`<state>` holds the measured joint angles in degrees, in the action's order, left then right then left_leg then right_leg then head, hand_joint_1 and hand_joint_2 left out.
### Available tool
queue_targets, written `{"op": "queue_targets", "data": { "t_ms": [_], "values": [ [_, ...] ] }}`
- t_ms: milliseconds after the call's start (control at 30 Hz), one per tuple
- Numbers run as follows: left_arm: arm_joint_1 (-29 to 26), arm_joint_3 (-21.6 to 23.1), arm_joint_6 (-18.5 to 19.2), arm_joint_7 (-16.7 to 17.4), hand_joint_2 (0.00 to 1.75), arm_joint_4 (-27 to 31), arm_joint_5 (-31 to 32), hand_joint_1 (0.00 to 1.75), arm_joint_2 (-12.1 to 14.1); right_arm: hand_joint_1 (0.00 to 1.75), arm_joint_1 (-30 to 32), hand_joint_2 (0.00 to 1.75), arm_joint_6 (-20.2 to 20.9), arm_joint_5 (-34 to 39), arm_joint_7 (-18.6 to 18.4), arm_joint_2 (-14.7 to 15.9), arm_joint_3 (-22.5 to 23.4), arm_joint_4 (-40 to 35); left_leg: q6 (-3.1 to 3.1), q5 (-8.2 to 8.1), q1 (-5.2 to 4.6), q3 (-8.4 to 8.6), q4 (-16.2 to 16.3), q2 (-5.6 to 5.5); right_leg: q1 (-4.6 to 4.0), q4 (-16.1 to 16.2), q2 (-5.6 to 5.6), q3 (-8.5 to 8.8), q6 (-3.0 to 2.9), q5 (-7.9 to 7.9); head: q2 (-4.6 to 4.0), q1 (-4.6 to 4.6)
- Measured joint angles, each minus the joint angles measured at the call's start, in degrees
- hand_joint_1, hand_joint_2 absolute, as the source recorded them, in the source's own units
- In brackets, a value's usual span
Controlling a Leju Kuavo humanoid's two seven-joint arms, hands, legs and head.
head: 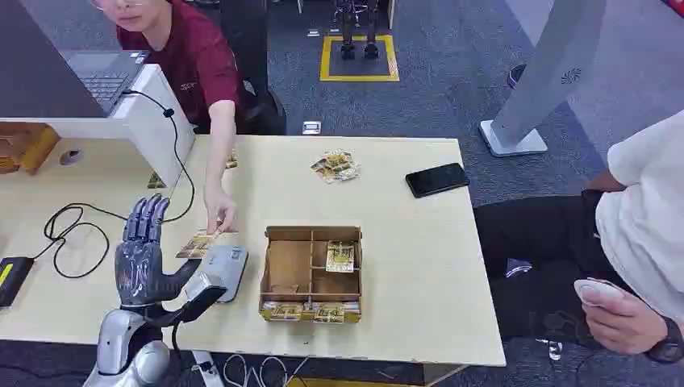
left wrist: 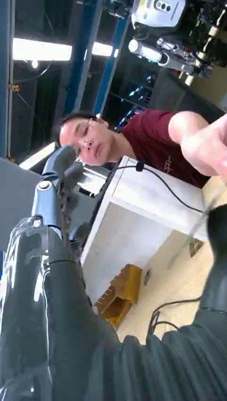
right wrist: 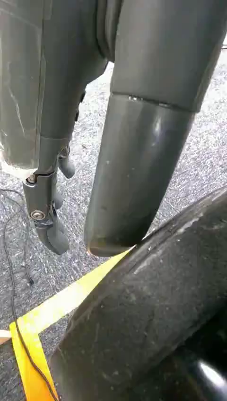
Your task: Pass the card to the sensor for recognition and then transmit it.
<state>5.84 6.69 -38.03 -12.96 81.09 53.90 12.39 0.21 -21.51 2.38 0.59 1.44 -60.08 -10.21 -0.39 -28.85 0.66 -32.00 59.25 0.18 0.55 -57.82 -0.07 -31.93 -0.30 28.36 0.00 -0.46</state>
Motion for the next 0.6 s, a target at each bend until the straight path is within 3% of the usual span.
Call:
{"op": "queue_targets", "data": {
  "t_ms": [600],
  "values": [
    [0.0, 0.0, 0.3, -2.8, 1.75, 0.0, -3.8, 1.75, 0.1, 0.00, -0.1, 0.00, -0.1, -0.1, 0.0, 0.0, 0.0, 0.0, 0.00, 0.00, 0.00, 0.00, 0.0, 0.00, 0.00, 0.0, 0.00, 0.00, 0.00, 0.00, 0.00, 0.00]
  ]
}}
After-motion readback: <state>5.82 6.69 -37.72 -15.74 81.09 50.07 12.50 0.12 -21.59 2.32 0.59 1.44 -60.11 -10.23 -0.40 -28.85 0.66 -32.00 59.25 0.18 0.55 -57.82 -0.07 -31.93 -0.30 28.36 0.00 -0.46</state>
